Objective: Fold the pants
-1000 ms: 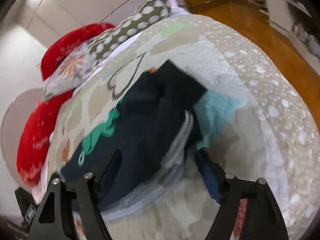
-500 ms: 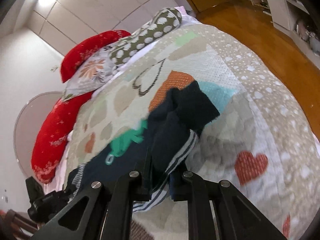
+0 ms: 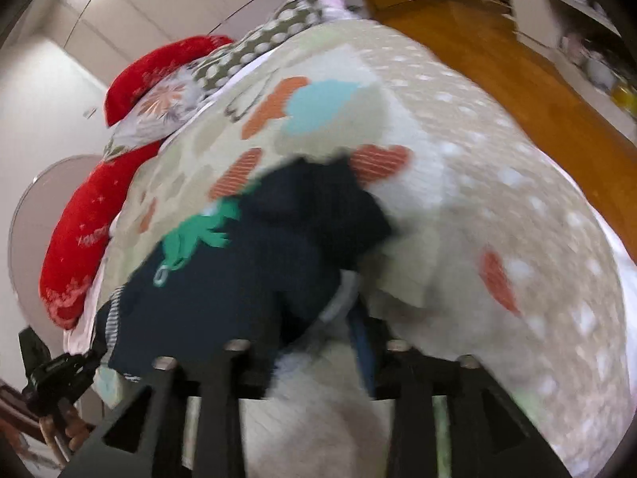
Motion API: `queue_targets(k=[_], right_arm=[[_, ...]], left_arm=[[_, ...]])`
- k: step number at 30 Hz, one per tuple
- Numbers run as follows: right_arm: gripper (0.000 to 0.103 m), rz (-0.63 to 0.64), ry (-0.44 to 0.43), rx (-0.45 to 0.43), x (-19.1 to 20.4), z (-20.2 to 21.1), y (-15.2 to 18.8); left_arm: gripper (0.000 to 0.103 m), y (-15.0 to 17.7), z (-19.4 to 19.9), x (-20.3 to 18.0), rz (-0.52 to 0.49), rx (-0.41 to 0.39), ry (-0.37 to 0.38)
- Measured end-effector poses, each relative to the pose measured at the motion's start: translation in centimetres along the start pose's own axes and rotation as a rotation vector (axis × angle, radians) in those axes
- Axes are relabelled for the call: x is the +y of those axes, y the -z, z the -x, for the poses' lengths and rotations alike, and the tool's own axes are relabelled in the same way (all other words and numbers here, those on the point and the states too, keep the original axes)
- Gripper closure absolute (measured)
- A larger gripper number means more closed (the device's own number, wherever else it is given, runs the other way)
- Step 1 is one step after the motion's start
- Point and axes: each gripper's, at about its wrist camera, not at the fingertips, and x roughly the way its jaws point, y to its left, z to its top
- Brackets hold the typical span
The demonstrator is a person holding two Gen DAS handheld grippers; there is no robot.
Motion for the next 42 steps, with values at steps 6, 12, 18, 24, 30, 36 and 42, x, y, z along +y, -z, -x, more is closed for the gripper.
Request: queue_targets(k=[6,12,18,24,30,36,42], right_arm=[[0.044,0.018,0.013,-0.167,-1.3,5.9,1.2],[0.044,0.091,-0.112,-0.11,2.4,6.0,2.2],[0.044,0.115,-0.23,0.04,5.5,2.1,4.2],[0.044,0.155,-0.239,0.084,7.1,0.8,5.2],[0.044,0.147,-0.301,0.121,8.1,0.1,5.1],[0.044,0.068,-0.462,0.236,9.2,-1.9,5.1],[0.041,-0.028,-0.628,0.35,10.6,-4.0,5.3]], left_arm=[[0.065,0.1,4.3,0.8,-0.007,-0.134,-0.072],[0.065,1.2,2.4,-0.6,-0.002,-0.03,0.042],[0.065,1.5,-1.6,-2.3,0.029,0.103,0.155],[0.101,1.2,-2.1,-3.1,0.022,0.093,0.104],[0.1,0.7,-2.3,-3.7,0.006,0.104,0.092],[0.091,0.7,-3.7,-3.9,0.002,0.109,0.094],[0.1,0.2,-2.8,-3.9,0.044,0.073,0.151]])
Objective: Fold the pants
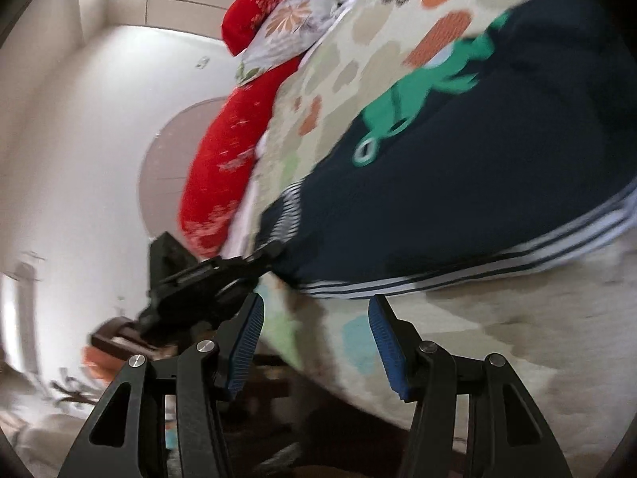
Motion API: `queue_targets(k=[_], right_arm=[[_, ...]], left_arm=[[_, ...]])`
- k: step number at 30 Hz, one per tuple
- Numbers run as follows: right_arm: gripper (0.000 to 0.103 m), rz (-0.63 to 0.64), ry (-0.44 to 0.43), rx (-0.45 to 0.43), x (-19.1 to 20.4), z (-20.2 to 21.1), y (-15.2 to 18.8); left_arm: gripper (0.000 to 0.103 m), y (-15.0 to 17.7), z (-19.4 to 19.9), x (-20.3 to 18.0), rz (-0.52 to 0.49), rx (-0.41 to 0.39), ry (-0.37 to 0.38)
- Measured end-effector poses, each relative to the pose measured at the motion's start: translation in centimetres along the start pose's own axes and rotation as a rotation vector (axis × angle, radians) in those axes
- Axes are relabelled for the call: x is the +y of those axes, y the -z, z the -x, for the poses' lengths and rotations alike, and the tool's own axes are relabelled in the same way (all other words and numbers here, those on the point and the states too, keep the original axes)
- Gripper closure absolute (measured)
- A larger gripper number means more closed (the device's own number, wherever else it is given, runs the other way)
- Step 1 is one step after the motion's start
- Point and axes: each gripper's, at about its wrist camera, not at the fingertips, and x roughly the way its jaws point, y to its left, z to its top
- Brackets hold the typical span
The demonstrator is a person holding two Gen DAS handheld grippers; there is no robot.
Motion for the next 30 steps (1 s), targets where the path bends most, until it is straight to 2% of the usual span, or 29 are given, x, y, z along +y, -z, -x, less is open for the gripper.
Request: queue_targets(k=[3,5,10,13,19,20,21,22,24,30], right_arm=[[0.035,-0.071,-0.121,0.052,-0.3,-1.6,-0.2],[0.033,-0.098,-0.128,0.063,-0.4,-2.5,-0.2],[0.033,-0.125,-0.069,-0.001,-1.1,-2.4,-1.1],[0.033,-0.145,0.002,-0.067,-2.1,-1.2,-2.1],[0.035,-0.176,0.14,-0.246,-4.1,3.7,-3.1],[0.039,-0.166,0.18,-0.287,-4.2,4.8,-3.3],[0.055,-0.161,0.201,-0.303,-4.2,5.4,-3.5],[0.076,-0.159,0.222,-0.314,-4.2,5.8,-3.8],[0.093,-0.158,0.242,-0.322,-4.1,6.5,-4.4],[0.095,-0.034,0.289,-0.328,-0.9,7.3,-7.4]], left_arm=[[0.1,-0.1,0.9,-0.6,0.006,-0.019,0.036],[0.1,-0.2,1.2,-1.2,0.0,-0.028,0.043],[0.1,-0.2,2.3,-2.0,-0.017,-0.045,0.071],[0.1,-0.3,2.7,-2.2,-0.02,-0.053,0.083],[0.1,-0.8,2.9,-2.1,-0.024,-0.062,0.074],[0.1,-1.0,2.9,-2.1,-0.023,-0.062,0.073],[0.1,-1.2,2.8,-2.1,-0.021,-0.063,0.072],[0.1,-1.3,2.7,-2.1,-0.022,-0.064,0.071],[0.1,-1.7,2.5,-2.2,-0.023,-0.065,0.069],[0.1,-5.2,1.5,-3.4,-0.039,-0.093,0.033]])
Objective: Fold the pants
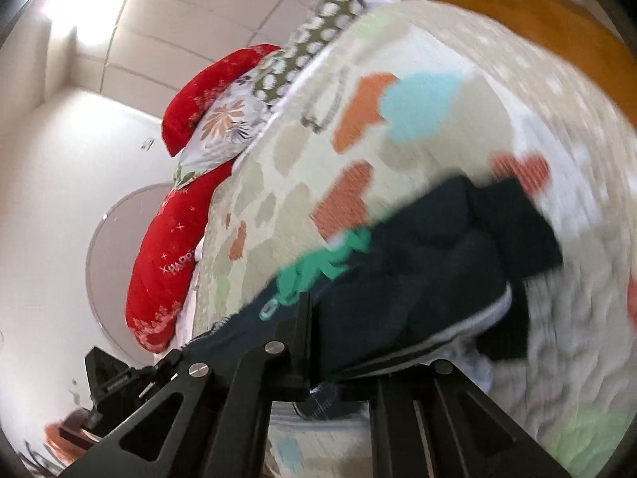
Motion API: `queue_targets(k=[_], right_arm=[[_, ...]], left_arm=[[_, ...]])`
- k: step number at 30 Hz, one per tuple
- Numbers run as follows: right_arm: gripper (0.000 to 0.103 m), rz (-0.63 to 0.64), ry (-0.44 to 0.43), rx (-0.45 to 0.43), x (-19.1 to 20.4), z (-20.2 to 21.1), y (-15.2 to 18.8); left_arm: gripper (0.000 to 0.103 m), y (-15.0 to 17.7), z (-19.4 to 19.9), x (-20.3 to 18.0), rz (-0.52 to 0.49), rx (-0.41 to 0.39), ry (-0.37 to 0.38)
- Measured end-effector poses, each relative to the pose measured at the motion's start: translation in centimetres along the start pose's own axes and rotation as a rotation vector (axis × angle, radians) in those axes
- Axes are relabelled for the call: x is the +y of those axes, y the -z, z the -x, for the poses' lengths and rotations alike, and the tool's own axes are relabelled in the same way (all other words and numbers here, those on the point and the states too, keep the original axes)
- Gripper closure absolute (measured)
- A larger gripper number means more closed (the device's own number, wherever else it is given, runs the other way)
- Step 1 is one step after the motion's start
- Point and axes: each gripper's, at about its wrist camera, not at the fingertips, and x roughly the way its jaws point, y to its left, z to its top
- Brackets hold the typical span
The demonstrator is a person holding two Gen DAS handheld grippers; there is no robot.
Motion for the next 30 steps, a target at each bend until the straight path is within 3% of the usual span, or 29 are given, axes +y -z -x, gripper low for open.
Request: queue_targets(k=[5,11,14,18,23,27,30], right_arm=[[0.095,0.078,0.041,0.006,2.2,-2.7,-5.1],[0.094,0.036,0.094,0.042,2.0,-9.5,-11.0],[0.09,0.048,0.164,0.046,1.6,-12.6,-12.8],[0.051,0.035,0.16,0.055,0.4,-14.5,-14.8],[0.045,-0.12,0.068,-0.023,-2.0,-12.6,-17.2],[0.04,-0.153,0.097,-0.086,-3.4,-10.3,-18.1],[0.037,-0.118,0.17,-0.1,-3.8,-8.2,-17.4]], left_arm=[[0.1,-5.2,-2.6,-1.1,-0.028,-0.042,-0.056],[0.099,-10.3,-8.6,-0.2,-0.026,-0.004,-0.178],[0.099,-11.7,-11.5,1.4,-0.007,0.043,-0.212],[0.094,-12.0,-13.1,3.8,0.077,0.092,-0.172],[0.092,-12.1,-13.2,5.2,0.14,0.108,-0.105],[0.081,-12.4,-11.8,4.8,0.16,0.1,-0.036],[0.075,-12.4,-9.8,3.7,0.134,0.076,-0.013]])
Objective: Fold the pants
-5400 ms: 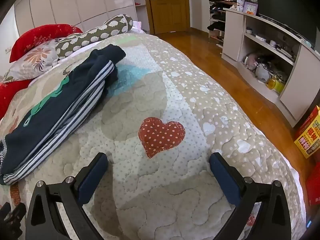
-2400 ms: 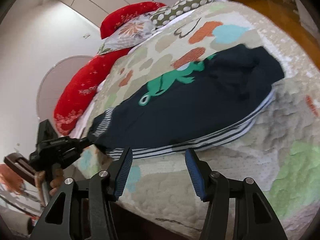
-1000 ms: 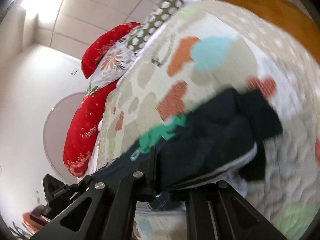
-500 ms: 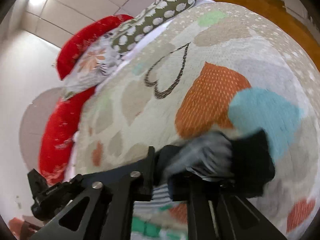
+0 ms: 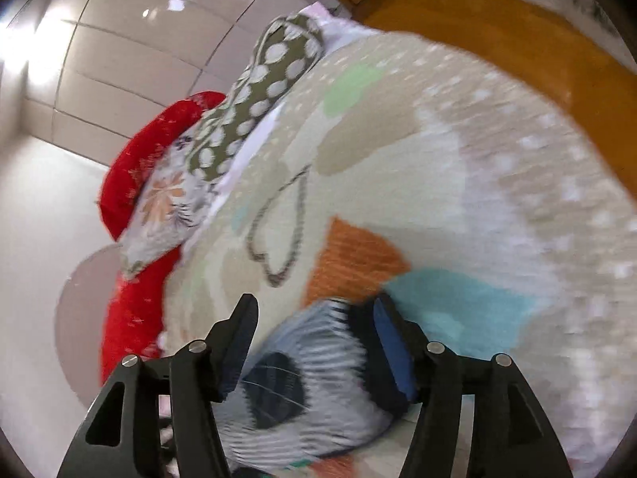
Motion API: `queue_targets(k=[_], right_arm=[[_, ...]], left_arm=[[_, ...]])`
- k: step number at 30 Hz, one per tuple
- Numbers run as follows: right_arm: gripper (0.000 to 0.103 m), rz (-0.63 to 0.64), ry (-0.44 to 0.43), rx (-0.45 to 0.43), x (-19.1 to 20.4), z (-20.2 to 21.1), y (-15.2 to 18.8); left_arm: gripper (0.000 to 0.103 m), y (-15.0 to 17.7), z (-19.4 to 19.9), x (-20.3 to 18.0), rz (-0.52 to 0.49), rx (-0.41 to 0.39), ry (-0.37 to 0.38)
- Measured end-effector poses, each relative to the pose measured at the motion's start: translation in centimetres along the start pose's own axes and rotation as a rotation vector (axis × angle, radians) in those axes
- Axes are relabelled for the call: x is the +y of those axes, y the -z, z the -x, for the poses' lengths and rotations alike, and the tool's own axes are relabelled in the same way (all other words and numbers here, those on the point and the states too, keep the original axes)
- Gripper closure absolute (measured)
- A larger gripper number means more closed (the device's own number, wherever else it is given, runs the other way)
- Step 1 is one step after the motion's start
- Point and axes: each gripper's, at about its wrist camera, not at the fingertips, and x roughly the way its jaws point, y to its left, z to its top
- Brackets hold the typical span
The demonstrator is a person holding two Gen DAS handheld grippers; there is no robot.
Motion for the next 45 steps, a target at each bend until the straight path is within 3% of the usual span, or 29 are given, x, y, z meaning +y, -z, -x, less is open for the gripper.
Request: queue_targets(k=[4,6,10,11,12,13,21,23,25,29,31,33,35,37,38,39,44,45], right_arm=[[0.036,0.086,0.116,0.001,-0.6,1.0,1.8],[0.036,0.112,0.144,-0.005,-0.9,1.2,3.0],[0.039,0.156,0.164,0.024,-0.5,-0.4,4.2],[0.048,0.167,0.155,0.025,-0.1,-0.9,4.4],[0.085,0.172,0.145,0.048,0.2,-1.2,4.5],[0.09,0.169,0.138,0.084,0.4,-1.5,4.6],[0.09,0.185,0.176,0.026,0.7,3.4,6.4],[0.082,0.179,0.233,0.012,0.0,3.8,6.4],[0.068,0.151,0.263,0.003,-1.0,4.6,6.7],[0.06,0.146,0.172,-0.069,-2.4,9.5,8.8],[0.049,0.173,0.159,-0.121,-3.0,12.3,10.5],[0.044,0.203,0.154,-0.173,-3.7,14.9,12.5],[0.042,0.218,0.159,-0.204,-4.4,16.6,14.2],[0.038,0.224,0.164,-0.209,-5.1,17.6,15.7],[0.038,0.224,0.16,-0.203,-5.4,17.8,16.4],[0.037,0.225,0.149,-0.188,-5.6,17.7,17.0],[0.035,0.237,0.152,-0.1,-5.7,15.0,18.4],[0.042,0.239,0.159,-0.088,-5.7,14.3,18.5]], left_arm=[[0.066,0.9,3.4,-1.6,-0.058,-0.045,-0.006],[0.053,2.2,5.7,-2.2,-0.099,-0.085,-0.022],[0.052,5.7,9.3,-1.8,-0.151,-0.155,-0.081],[0.052,6.8,10.1,-1.3,-0.149,-0.166,-0.098],[0.052,7.6,10.8,-0.7,-0.144,-0.17,-0.112],[0.052,8.1,11.1,-0.3,-0.14,-0.171,-0.12],[0.046,12.4,13.6,2.4,-0.158,-0.204,-0.208],[0.046,13.1,13.2,3.5,-0.122,-0.182,-0.208],[0.046,13.8,12.9,4.3,-0.096,-0.158,-0.188],[0.04,15.0,11.6,5.7,-0.085,-0.122,-0.212],[0.04,15.2,10.6,6.0,-0.078,-0.099,-0.205],[0.035,15.3,9.2,6.1,-0.071,-0.071,-0.162],[0.034,15.6,8.1,5.9,-0.082,-0.055,-0.179],[0.044,16.0,6.9,5.4,-0.121,-0.044,-0.227],[0.074,16.2,6.5,4.9,-0.152,-0.051,-0.266],[0.093,16.3,6.2,4.6,-0.167,-0.041,-0.286],[0.093,16.4,7.8,4.9,-0.146,-0.087,-0.274],[0.093,16.4,8.4,5.1,-0.136,-0.095,-0.27]])
